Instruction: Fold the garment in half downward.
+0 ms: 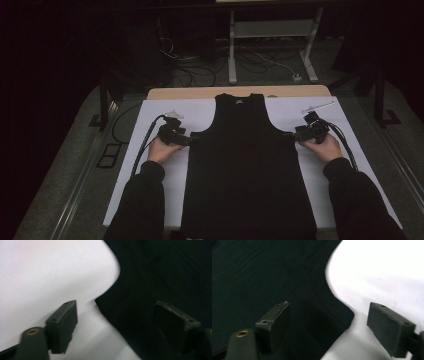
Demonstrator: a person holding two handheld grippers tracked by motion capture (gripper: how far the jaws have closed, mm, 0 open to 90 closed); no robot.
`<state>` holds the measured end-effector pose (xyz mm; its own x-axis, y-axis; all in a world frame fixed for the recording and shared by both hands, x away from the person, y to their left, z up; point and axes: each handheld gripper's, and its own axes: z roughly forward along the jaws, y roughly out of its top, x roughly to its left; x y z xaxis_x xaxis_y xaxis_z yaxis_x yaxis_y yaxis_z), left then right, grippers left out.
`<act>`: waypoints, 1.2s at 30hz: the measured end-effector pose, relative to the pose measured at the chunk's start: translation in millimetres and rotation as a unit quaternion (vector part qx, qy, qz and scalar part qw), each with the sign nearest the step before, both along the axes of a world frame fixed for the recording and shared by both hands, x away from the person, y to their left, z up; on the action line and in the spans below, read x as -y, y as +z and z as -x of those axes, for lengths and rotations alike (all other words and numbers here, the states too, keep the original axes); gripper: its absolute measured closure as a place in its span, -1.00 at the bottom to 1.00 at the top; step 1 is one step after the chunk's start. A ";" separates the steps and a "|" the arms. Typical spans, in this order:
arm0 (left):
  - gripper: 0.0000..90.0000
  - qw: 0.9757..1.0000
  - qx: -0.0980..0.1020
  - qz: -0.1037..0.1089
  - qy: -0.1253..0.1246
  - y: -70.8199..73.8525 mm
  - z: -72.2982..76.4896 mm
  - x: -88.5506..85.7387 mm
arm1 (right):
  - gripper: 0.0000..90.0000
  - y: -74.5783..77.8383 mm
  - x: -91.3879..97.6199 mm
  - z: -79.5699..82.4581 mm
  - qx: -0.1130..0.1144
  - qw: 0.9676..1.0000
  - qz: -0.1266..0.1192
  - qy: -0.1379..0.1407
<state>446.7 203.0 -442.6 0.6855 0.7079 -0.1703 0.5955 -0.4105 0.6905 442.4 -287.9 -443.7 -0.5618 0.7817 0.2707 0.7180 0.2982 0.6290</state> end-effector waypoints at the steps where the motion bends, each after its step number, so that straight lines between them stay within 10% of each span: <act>1: -0.44 1.000 0.000 0.000 0.000 -0.1 -0.1 0.2 | -0.51 -0.3 0.0 -0.3 0.002 1.000 0.001 -0.002; 24: 0.53 0.999 -0.010 0.016 0.026 -5.6 -7.0 -1.1 | 0.66 -4.8 -1.4 -2.8 0.005 1.000 0.014 -0.025; 36: 0.92 0.999 -0.008 0.021 0.027 -7.4 -6.9 1.8 | 0.83 -6.5 2.0 -3.8 -0.011 1.000 -0.005 -0.025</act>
